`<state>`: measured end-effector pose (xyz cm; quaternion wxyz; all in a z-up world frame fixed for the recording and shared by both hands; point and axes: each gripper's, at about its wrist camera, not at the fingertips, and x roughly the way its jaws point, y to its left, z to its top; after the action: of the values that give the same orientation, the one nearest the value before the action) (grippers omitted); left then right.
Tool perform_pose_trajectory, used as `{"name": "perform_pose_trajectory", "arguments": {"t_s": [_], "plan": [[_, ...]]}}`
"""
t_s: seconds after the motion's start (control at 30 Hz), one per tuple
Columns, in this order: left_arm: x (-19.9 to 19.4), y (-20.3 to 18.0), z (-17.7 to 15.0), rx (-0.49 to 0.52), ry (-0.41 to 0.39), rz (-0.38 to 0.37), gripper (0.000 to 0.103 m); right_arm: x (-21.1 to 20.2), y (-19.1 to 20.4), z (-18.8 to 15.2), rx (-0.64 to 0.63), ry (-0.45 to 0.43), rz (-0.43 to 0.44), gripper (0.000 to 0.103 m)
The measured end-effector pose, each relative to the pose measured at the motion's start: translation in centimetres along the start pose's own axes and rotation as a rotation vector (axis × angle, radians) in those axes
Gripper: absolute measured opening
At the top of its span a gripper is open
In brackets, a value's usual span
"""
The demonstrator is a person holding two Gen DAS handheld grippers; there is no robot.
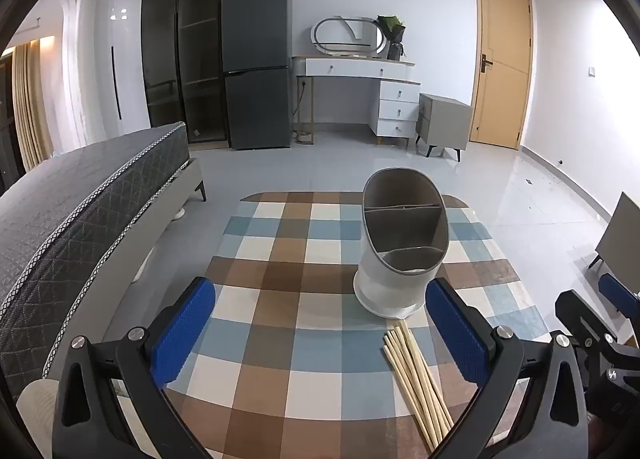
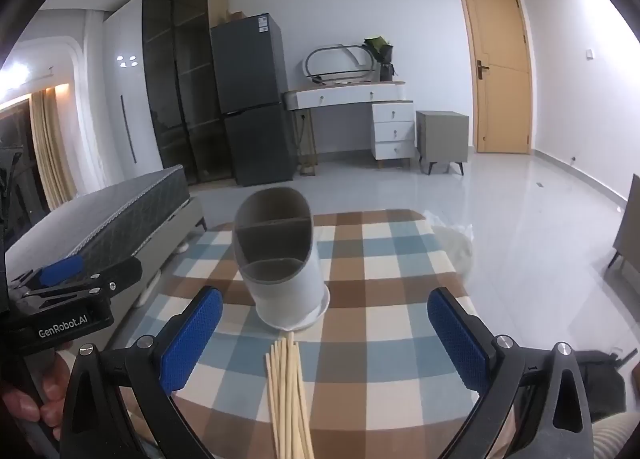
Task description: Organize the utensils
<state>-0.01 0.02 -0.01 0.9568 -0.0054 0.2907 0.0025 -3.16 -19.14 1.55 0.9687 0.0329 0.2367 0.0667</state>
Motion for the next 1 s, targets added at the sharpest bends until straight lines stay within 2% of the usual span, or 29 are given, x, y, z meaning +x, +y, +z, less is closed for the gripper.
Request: {"name": "perform_pose_trajectory", "arguments": {"t_s": [0.13,1.0], "plan": [[0.43,0.14,0.32,-0.012,0.017,-0.012,0.102,-0.02,0.04,0.00,-0.004,0.004,0.002,0.103],[0.30,0.11,-0.32,-0.020,-0.001,-0.032,0.102,-0.33,0.15,0.16,-0.015,-0.010,0.001,0.103]]}}
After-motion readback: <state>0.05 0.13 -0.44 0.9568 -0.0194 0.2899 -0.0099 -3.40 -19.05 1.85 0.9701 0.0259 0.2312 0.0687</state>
